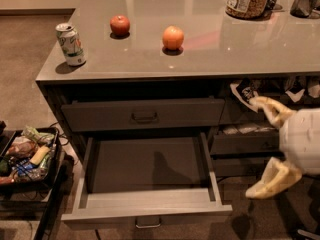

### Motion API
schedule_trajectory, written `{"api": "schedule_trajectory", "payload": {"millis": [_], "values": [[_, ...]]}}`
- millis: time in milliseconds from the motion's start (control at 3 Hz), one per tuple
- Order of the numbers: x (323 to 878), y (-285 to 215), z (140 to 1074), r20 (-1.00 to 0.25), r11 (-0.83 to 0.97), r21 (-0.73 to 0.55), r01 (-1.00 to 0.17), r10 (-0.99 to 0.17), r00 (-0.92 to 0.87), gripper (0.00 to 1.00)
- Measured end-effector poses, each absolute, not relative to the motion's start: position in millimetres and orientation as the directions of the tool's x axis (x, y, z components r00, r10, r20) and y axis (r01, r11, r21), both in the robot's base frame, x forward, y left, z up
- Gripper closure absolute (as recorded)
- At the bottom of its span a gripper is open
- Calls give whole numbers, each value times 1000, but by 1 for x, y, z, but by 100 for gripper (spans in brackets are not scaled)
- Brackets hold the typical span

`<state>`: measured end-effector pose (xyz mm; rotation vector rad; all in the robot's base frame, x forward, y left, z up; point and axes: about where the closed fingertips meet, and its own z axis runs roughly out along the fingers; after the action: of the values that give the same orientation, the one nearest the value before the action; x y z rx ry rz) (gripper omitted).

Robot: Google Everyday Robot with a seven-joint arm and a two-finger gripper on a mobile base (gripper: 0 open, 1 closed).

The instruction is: Close middle drawer

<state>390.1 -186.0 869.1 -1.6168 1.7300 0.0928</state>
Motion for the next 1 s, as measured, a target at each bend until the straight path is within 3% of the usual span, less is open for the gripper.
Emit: {"api": "schedule_trajectory", "payload": {"millis": [1000], "values": [[362,-179,737,-577,132,-279,-951,-815,56,0]]}}
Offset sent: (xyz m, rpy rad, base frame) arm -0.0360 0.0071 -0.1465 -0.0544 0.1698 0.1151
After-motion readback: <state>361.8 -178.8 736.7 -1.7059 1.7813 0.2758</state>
